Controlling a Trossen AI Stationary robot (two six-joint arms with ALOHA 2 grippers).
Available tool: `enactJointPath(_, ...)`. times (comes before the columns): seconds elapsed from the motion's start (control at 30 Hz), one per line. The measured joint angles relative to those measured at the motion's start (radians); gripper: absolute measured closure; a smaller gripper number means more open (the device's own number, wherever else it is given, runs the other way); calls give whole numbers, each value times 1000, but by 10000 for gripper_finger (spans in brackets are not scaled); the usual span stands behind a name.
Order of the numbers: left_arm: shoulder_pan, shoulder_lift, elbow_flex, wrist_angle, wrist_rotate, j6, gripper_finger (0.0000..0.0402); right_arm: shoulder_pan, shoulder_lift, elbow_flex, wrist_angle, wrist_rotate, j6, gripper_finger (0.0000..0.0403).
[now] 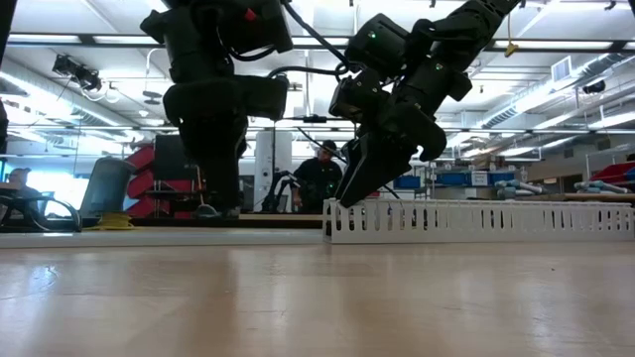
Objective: Ziptie cables
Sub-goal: Close the white cable duct
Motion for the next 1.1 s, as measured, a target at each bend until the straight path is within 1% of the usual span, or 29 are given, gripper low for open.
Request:
enactJointPath(0.17, 1, 0, 0, 1, -7, -4, 161, 0, 0, 0, 0, 0, 0, 245)
enactJointPath(0.4, 13, 3, 0, 2, -25, -23, 112, 0, 0, 0, 1, 0, 1, 244)
enactJointPath(0.5, 12, 3, 0, 10, -26, -24, 100, 0, 0, 0, 1, 0, 1, 244)
enactJointPath(0.63, 12, 4, -2, 11, -29, -22, 100, 0, 0, 0, 2, 0, 1, 243)
enactJointPath(0.8, 12, 5, -42, 51, -31, -6, 111, 0, 0, 0, 2, 0, 1, 244)
enactJointPath(1.1, 12, 19, -46, 91, -34, 6, 115, 0, 0, 0, 2, 0, 1, 241)
